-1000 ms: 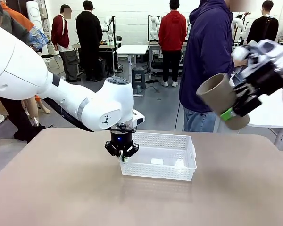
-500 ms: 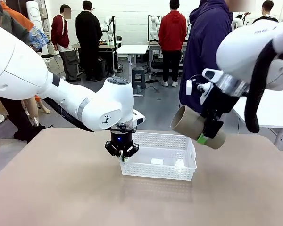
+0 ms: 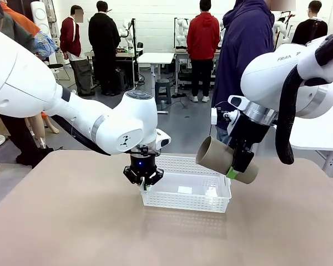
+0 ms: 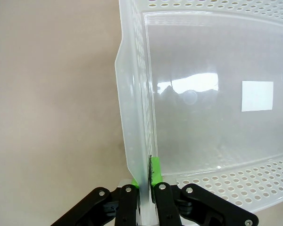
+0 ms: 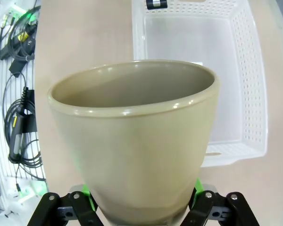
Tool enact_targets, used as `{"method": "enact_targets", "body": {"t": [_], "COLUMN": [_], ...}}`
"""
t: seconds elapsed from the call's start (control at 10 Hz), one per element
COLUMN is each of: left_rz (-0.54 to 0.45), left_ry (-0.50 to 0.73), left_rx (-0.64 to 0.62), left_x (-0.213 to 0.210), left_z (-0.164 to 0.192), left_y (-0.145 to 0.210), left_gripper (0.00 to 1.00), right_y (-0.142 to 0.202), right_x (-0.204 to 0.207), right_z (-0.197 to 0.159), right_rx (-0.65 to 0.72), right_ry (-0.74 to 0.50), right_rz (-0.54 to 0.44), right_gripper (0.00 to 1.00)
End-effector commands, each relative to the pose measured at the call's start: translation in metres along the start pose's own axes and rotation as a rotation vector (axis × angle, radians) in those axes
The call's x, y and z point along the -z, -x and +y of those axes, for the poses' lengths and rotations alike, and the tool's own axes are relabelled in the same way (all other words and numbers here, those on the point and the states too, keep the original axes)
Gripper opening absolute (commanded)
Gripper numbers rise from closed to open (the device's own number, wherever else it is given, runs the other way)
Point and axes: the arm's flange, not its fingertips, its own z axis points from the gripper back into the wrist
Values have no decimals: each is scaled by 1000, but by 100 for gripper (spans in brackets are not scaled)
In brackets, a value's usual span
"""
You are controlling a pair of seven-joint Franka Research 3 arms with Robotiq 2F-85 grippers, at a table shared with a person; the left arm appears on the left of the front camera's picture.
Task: Clean and organize the cups into the basket.
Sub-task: Pick up the Organizing basket and move it to the center of the table, then pick up the Reusable plastic cup from the right side of the table and place it inside the Organizing basket.
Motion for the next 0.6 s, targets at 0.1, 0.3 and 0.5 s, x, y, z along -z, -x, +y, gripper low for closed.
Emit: {"method": "enact_targets", "body": {"t": [0.1,0.3,0.5], "left_rz": [-1,-1,-1], "left_ry": [1,1,1], "left_rx": [1,1,1], "left_x": [0,0,0], "left_z": [-1,-1,-1], "left_y": [0,0,0], "left_gripper": [0,0,0], "right_y": [0,0,-9], "right_x": [-5,-5,0], "right_z": [4,4,-2], "right_rx": [-1,-1,-19], "right_ry": [5,5,55], "right_rz": [2,2,-38], "right_gripper": [82,82,82]}}
